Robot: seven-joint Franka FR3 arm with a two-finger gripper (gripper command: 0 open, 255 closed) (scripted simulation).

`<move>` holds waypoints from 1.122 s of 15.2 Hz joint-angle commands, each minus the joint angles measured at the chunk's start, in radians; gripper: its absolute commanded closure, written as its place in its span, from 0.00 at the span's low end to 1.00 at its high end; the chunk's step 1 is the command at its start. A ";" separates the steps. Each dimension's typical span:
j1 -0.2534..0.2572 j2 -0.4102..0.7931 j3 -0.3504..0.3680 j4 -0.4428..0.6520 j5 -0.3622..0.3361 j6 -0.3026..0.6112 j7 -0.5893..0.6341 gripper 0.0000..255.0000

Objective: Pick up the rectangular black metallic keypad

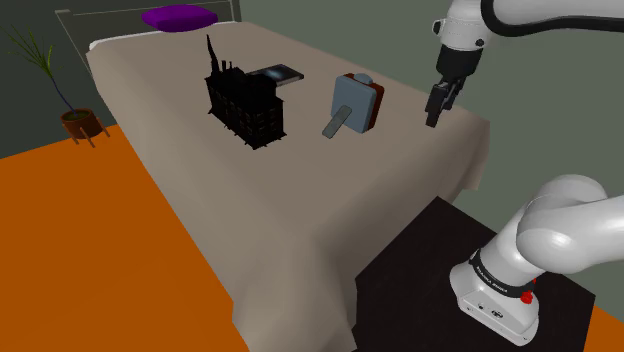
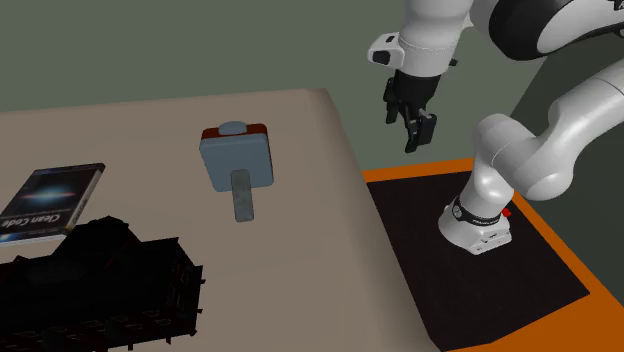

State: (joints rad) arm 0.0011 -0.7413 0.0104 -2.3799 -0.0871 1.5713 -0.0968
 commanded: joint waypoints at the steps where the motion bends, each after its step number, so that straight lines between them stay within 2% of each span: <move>1: 0.000 0.000 0.000 0.000 0.000 0.000 0.000 0.00; 9: 0.021 0.296 -0.073 0.121 -0.171 0.124 -0.299 0.00; 17: 0.036 0.600 -0.099 0.294 -0.309 0.237 -0.550 0.00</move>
State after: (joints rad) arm 0.0340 -0.1849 -0.0877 -2.1117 -0.3784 1.7924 -0.6157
